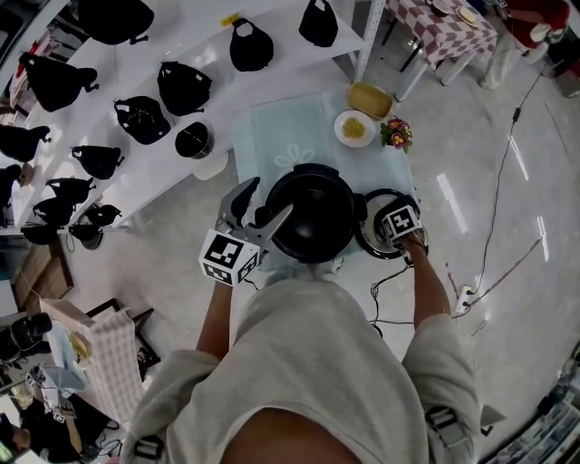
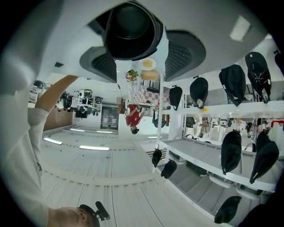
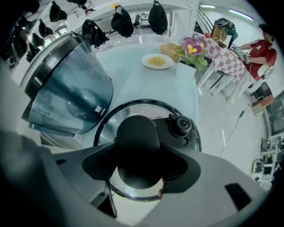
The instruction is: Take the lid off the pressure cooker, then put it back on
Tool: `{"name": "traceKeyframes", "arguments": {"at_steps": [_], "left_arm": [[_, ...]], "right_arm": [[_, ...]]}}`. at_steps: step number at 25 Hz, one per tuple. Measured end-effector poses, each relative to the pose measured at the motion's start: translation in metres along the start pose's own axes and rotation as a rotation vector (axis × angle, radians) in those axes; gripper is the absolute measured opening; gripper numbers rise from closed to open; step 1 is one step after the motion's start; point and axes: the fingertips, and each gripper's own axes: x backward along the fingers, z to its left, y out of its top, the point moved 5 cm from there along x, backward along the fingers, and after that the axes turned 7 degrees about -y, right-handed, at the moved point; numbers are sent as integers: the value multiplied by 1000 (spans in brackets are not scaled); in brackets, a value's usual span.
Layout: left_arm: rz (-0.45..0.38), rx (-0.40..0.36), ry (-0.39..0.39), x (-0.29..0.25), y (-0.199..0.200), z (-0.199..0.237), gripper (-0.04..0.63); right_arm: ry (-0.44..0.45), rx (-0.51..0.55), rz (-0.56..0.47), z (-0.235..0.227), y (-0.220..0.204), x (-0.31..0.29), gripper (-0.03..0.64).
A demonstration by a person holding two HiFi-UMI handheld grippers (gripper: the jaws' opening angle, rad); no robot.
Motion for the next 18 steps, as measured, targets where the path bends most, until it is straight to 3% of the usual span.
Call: {"name": "traceKeyframes", "arguments": {"at_steps": [8, 18], "left_arm": [[-17, 8, -72, -13, -5, -2, 331], [-49, 14, -162, -32, -2, 0, 331]], "right_arm": [[21, 64, -53, 23, -10, 40, 279], [-36, 103, -105, 21, -38, 126, 278]]}}
